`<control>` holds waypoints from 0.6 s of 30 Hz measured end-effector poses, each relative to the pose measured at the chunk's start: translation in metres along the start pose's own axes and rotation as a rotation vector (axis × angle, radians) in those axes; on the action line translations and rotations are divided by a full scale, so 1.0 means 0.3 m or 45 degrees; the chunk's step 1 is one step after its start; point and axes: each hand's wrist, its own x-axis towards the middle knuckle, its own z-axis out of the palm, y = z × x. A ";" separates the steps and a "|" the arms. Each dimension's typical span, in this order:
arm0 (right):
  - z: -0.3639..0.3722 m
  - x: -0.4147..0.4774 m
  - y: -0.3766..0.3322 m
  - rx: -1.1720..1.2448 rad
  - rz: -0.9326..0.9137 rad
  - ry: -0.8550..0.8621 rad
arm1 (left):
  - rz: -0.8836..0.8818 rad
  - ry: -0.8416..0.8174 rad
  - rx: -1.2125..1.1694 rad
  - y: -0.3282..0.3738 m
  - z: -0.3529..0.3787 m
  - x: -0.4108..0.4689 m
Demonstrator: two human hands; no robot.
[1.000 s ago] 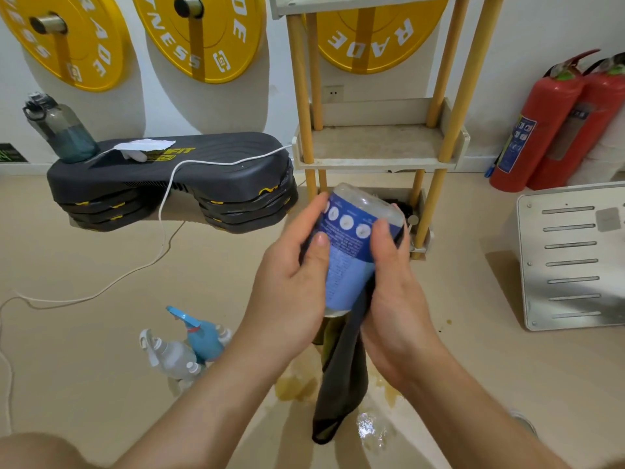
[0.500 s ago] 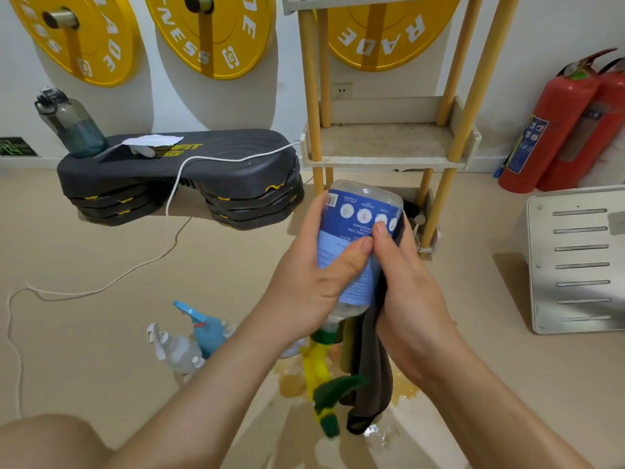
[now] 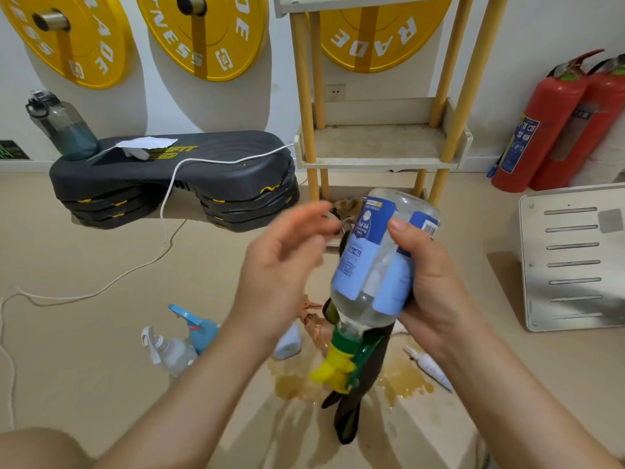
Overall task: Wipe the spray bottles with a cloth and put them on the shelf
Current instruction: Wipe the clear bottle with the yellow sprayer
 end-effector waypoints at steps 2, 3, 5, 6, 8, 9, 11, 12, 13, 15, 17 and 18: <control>-0.018 0.002 -0.020 0.056 0.088 -0.295 | -0.209 0.044 -0.056 -0.030 -0.039 0.041; -0.019 -0.003 -0.028 0.073 0.126 -0.442 | -0.372 -0.055 -0.127 -0.041 -0.043 0.048; -0.020 -0.011 -0.033 0.048 0.149 -0.607 | -0.645 -0.341 -0.348 -0.059 -0.031 0.038; -0.022 -0.007 -0.034 0.003 0.132 -0.618 | -0.697 -0.438 -0.436 -0.064 -0.018 0.028; -0.021 -0.003 -0.034 -0.128 0.083 -0.514 | -0.707 -0.525 -0.435 -0.044 0.011 0.008; -0.019 -0.001 -0.031 -0.189 0.062 -0.418 | -0.700 -0.528 -0.403 -0.034 0.018 0.004; -0.012 -0.001 -0.021 -0.250 0.006 -0.237 | -0.672 -0.557 -0.322 -0.025 0.018 0.002; -0.008 -0.005 -0.015 -0.259 -0.030 -0.177 | -0.628 -0.593 -0.274 -0.023 0.011 0.002; -0.003 -0.009 -0.014 -0.271 -0.074 -0.133 | -0.566 -0.634 -0.234 -0.017 0.005 0.002; 0.009 -0.023 -0.013 -0.328 -0.159 -0.069 | -0.404 -0.678 -0.124 -0.003 0.016 -0.009; 0.025 -0.030 -0.012 -0.407 -0.196 -0.011 | -0.266 -0.542 0.009 -0.018 0.041 -0.022; 0.036 -0.032 -0.017 -0.421 -0.186 -0.006 | -0.243 -0.429 0.040 -0.025 0.052 -0.027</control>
